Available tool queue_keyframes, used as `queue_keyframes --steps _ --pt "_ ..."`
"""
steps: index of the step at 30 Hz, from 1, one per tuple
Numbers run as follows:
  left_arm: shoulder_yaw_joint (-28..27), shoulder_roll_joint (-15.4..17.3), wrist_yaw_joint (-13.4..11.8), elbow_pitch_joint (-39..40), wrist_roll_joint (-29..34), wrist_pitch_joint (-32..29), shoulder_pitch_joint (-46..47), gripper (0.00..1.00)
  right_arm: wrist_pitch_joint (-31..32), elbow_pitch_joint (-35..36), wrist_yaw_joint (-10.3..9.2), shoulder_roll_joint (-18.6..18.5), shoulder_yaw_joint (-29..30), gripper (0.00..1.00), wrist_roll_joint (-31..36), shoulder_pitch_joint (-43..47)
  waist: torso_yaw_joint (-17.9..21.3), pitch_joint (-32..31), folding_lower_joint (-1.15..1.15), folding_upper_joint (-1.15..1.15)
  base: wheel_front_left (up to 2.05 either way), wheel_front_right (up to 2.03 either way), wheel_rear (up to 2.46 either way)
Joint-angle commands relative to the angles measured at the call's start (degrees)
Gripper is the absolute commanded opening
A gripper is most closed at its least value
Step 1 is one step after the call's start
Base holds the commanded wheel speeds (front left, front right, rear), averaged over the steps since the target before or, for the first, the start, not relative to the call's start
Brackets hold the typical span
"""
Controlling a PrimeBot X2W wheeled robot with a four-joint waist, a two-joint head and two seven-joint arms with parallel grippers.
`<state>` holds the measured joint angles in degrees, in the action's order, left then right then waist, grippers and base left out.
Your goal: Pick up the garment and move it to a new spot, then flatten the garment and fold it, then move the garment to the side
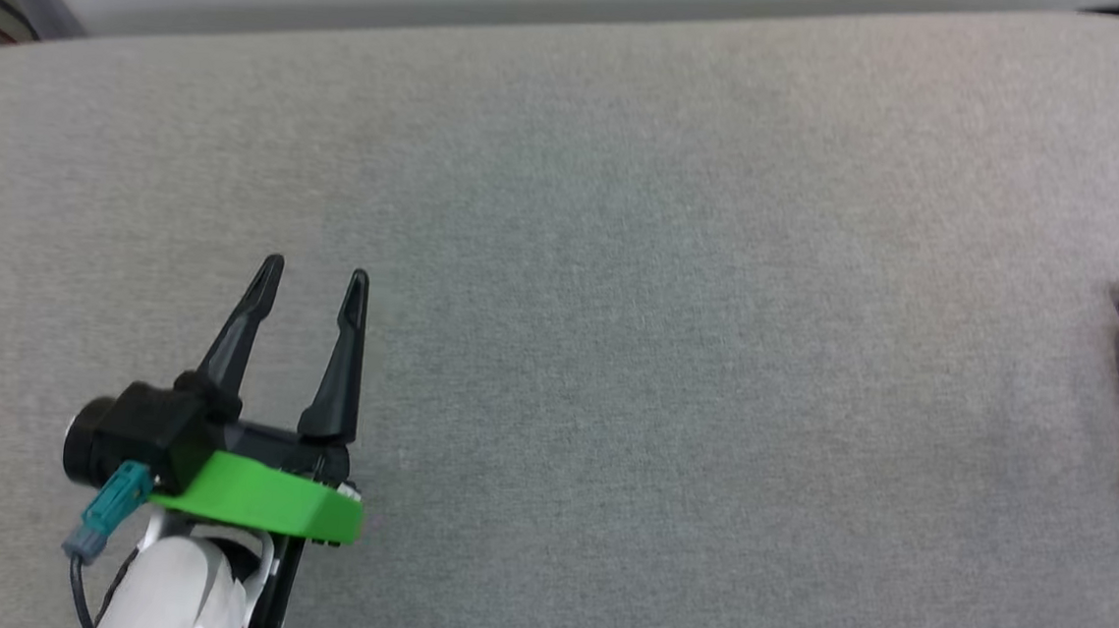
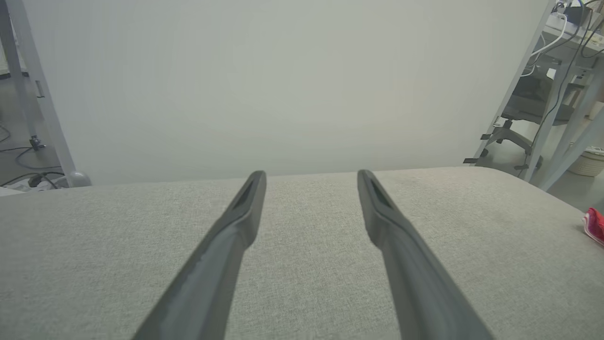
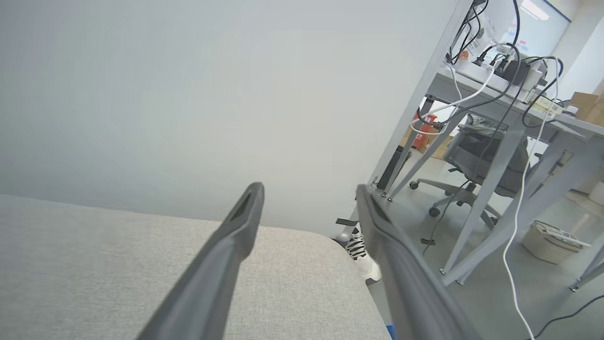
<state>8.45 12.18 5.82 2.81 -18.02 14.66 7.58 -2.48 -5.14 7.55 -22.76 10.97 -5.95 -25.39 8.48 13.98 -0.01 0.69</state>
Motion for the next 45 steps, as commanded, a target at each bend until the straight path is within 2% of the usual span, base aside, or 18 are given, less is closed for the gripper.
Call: queue_keyframes --steps 1,10,19,27,45 --pt "-0.6 -0.4 0.2 0.1 -0.6 0.3 -1.4 1.00 -0.3 2.0 -0.06 1.9 -0.3 1.00 -0.7 2.6 -3.7 -5.8 0.01 -0.69 0.00 0.00 0.00" --pt "-4.2 -2.9 0.8 -2.0 0.4 0.3 -5.2 1.00 -3.8 8.0 -0.06 12.2 -4.3 1.00 -4.2 14.7 -6.4 -8.5 0.01 -0.69 0.00 0.00 0.00" --pt "-5.3 -4.3 1.5 -4.3 1.6 0.3 -6.4 1.00 -10.5 2.8 -0.06 18.2 -7.9 1.00 -4.4 20.4 -7.0 -9.4 0.01 -0.69 0.00 0.00 0.00" --pt "-6.6 -5.5 1.6 -5.5 3.3 0.3 -6.4 1.00 -12.2 0.7 -0.06 19.7 -9.8 1.00 -4.1 21.1 -6.8 -9.3 0.01 -0.69 0.00 0.00 0.00" --pt "-7.4 -5.9 1.7 -5.9 4.1 0.3 -6.4 1.00 -12.5 0.7 -0.06 19.9 -10.5 1.00 -5.0 20.8 -6.7 -9.1 0.01 -0.69 0.00 0.00 0.00"
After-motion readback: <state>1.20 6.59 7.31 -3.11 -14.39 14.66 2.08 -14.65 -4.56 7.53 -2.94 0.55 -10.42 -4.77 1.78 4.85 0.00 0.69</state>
